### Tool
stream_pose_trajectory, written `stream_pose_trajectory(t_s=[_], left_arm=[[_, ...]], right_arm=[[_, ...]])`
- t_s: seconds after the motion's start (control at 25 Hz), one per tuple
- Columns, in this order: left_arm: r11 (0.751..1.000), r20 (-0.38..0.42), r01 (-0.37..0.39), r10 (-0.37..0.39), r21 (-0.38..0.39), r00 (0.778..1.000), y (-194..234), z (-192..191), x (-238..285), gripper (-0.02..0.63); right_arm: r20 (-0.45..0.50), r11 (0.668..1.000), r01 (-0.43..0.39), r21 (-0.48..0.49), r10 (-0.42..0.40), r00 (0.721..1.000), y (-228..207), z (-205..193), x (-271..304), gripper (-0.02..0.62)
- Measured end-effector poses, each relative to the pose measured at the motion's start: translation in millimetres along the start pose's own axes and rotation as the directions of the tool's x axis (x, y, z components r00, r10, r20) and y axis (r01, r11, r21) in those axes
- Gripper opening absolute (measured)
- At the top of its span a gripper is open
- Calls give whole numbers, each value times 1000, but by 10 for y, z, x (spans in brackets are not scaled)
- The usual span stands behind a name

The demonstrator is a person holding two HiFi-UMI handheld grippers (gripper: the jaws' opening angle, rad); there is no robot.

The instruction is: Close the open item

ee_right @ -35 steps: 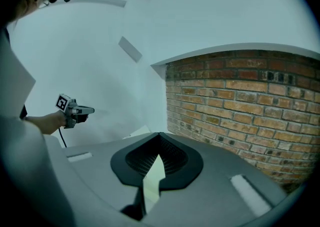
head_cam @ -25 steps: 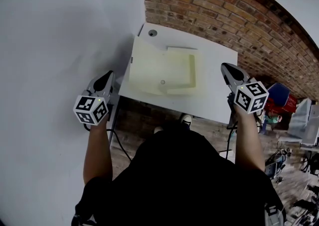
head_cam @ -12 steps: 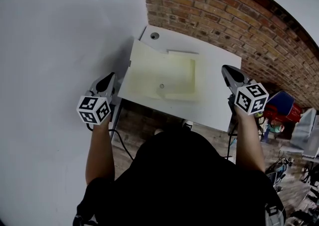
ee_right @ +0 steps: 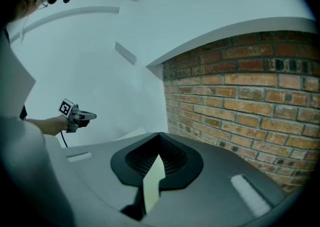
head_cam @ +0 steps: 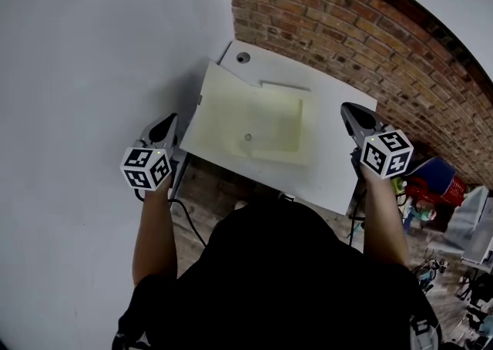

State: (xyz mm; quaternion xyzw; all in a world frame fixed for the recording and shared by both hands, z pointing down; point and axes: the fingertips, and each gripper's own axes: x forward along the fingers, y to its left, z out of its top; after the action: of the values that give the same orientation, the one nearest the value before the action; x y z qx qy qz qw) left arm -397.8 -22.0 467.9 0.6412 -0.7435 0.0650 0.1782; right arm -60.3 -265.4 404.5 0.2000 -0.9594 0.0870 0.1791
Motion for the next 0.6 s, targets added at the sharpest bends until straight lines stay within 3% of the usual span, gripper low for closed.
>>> stream_pose_trajectory(t_s=[0.6], left_arm=[[1000,-66,-25,24,-8,998,63,-353,192,8]], right_arm=[[-55,999,-46,-20,45,997,-51,-75,161,0]])
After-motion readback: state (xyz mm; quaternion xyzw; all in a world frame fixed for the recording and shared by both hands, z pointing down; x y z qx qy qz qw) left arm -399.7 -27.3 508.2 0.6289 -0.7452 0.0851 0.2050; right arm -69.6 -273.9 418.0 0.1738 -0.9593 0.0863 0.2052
